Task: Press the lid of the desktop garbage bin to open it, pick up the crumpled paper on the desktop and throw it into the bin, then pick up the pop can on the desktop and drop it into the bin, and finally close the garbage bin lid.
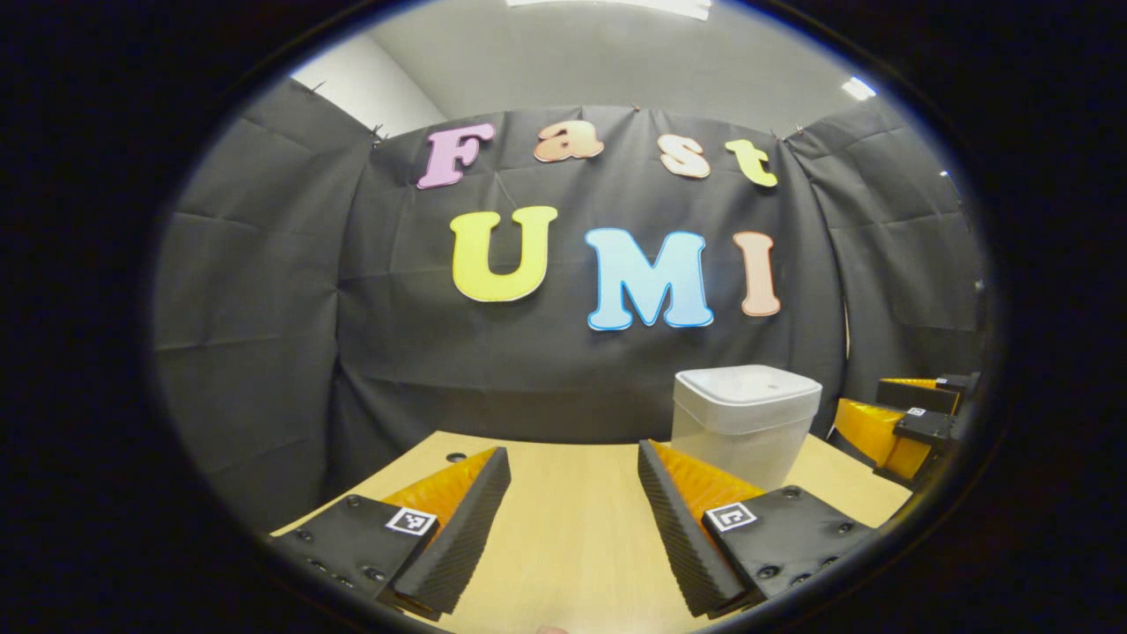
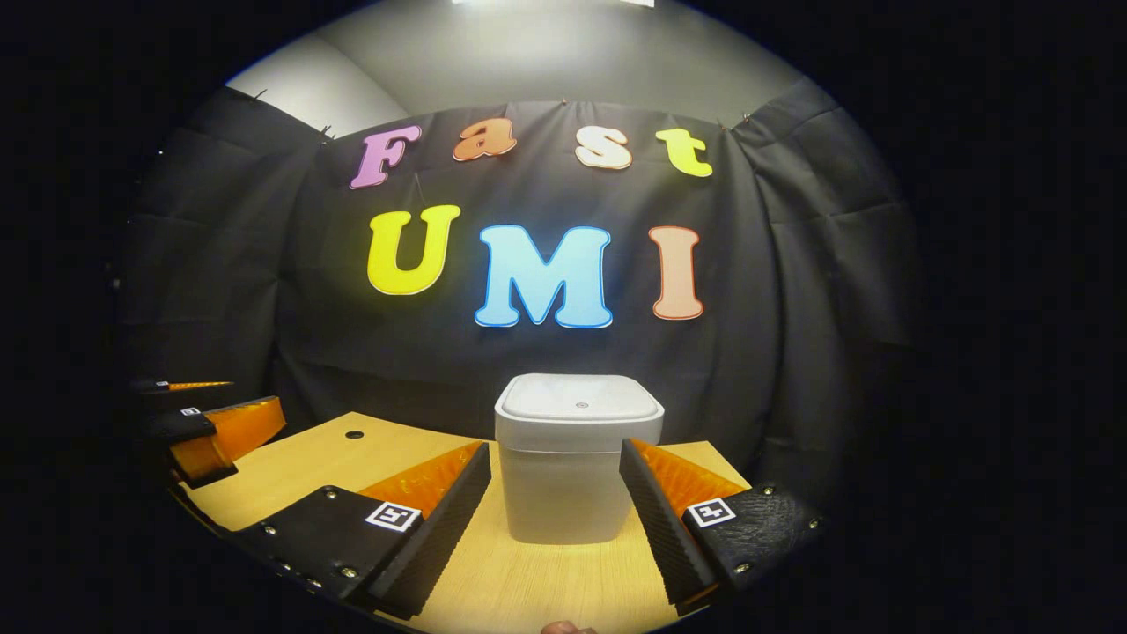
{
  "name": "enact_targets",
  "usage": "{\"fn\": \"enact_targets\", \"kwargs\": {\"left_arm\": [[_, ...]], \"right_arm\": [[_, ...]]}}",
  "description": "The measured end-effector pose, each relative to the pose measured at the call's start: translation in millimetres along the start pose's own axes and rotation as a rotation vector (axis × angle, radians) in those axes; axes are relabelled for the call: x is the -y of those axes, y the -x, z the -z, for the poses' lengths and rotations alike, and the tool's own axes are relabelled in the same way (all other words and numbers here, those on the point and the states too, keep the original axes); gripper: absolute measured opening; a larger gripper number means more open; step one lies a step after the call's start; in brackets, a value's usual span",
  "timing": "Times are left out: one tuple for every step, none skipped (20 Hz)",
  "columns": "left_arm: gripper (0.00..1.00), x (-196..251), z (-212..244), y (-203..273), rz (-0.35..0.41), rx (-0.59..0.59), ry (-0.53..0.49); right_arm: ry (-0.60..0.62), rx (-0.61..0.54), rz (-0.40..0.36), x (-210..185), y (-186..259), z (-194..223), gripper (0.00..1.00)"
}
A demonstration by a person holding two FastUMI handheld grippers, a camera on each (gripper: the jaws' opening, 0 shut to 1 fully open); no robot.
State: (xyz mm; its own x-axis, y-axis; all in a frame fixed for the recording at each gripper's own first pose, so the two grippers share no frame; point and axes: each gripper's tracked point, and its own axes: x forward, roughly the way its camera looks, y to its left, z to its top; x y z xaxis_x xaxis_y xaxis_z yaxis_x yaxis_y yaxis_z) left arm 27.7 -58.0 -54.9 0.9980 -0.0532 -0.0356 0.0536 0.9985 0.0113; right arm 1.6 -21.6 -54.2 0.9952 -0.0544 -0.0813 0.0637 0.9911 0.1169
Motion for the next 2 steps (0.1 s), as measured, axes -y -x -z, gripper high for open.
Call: {"fn": "enact_targets", "kwargs": {"left_arm": [[1.00,-2.4,2.2,-3.6,0.006,-0.003,-0.003],[1.00,-4.6,2.5,-7.4,0.013,-0.001,-0.008]], "right_arm": [[0.008,-0.003,0.007,-0.8,0.8,0.6,0.94],[0.016,-0.004,0.011,-2.3,0.8,-0.8,0.94]]}}
